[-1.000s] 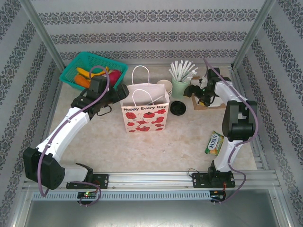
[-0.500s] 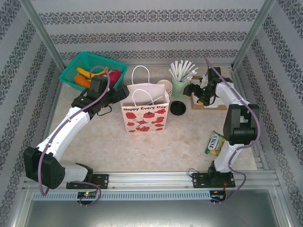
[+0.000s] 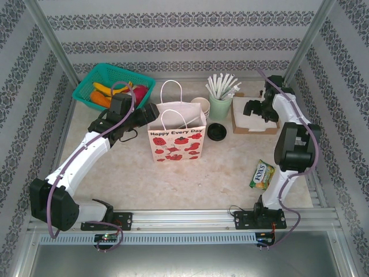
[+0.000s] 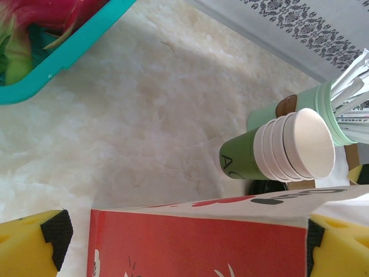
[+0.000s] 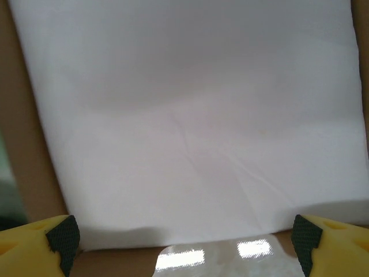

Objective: Pack the takeout coffee

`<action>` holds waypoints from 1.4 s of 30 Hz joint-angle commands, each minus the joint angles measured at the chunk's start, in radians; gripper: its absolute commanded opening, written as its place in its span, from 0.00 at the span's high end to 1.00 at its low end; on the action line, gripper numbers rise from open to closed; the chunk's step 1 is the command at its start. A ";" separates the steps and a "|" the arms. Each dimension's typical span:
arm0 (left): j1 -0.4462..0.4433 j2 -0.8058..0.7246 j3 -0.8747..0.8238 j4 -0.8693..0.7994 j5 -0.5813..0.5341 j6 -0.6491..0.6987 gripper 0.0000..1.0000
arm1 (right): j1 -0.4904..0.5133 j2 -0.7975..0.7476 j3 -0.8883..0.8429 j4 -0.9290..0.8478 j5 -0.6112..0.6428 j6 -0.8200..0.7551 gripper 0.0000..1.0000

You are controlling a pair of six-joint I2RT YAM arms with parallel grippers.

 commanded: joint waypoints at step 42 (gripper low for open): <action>-0.024 -0.027 -0.014 0.120 0.138 0.066 0.00 | 0.027 0.175 0.173 -0.103 0.068 -0.078 1.00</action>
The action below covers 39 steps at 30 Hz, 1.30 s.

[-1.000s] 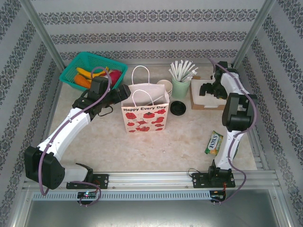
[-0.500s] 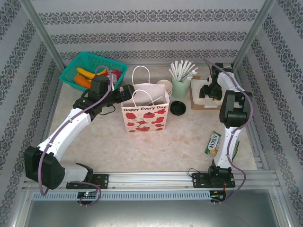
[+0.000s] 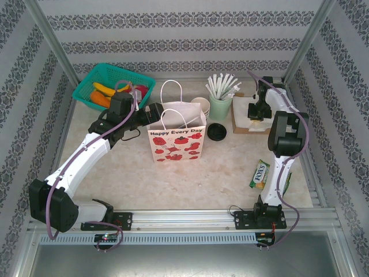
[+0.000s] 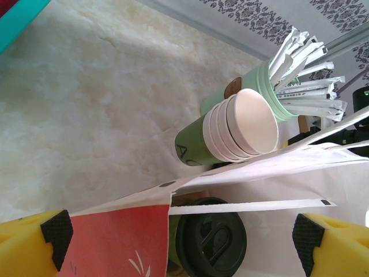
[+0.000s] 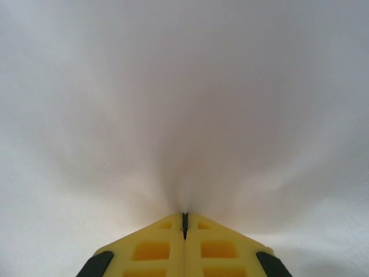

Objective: Pack the takeout coffee

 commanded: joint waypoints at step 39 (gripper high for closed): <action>-0.011 -0.013 -0.006 0.039 -0.001 0.002 0.00 | -0.066 -0.390 -0.191 0.150 -0.309 0.031 1.00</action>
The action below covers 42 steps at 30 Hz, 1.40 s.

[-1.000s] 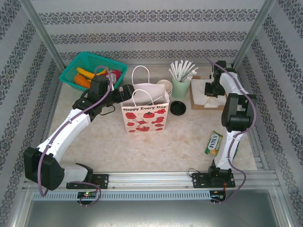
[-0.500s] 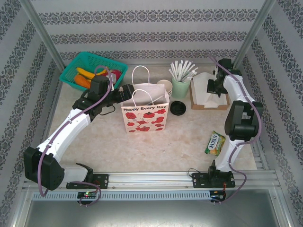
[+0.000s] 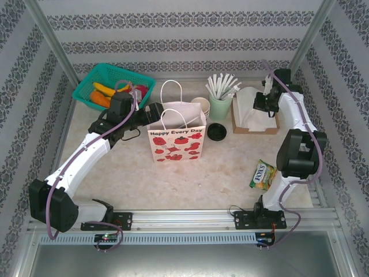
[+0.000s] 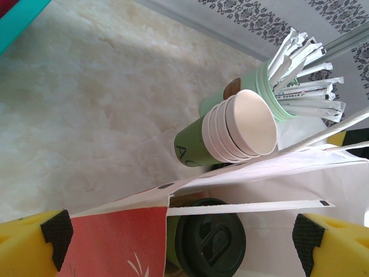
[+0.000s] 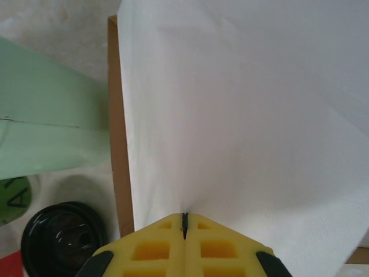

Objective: Pack the takeout coffee

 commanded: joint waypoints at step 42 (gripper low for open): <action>-0.011 -0.030 -0.026 0.038 -0.012 -0.002 0.00 | -0.012 0.130 0.023 -0.025 0.338 -0.038 1.00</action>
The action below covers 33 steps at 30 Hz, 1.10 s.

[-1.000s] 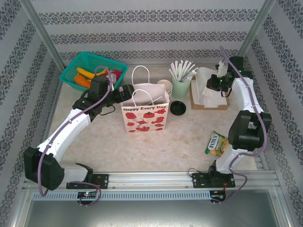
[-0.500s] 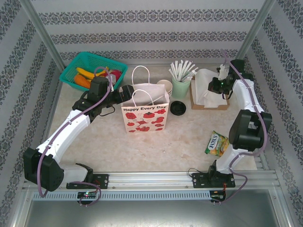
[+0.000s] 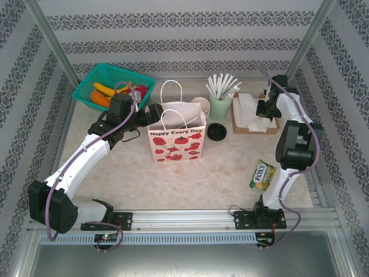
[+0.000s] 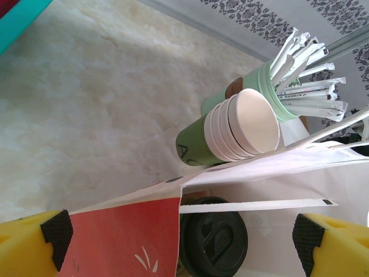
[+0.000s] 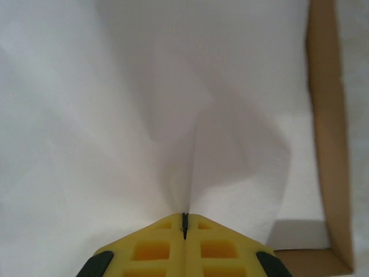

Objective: Pack the takeout coffee

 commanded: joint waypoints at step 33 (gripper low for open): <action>-0.011 -0.016 -0.018 0.043 -0.003 0.002 0.00 | 0.183 -0.089 -0.119 0.028 -0.089 -0.132 0.35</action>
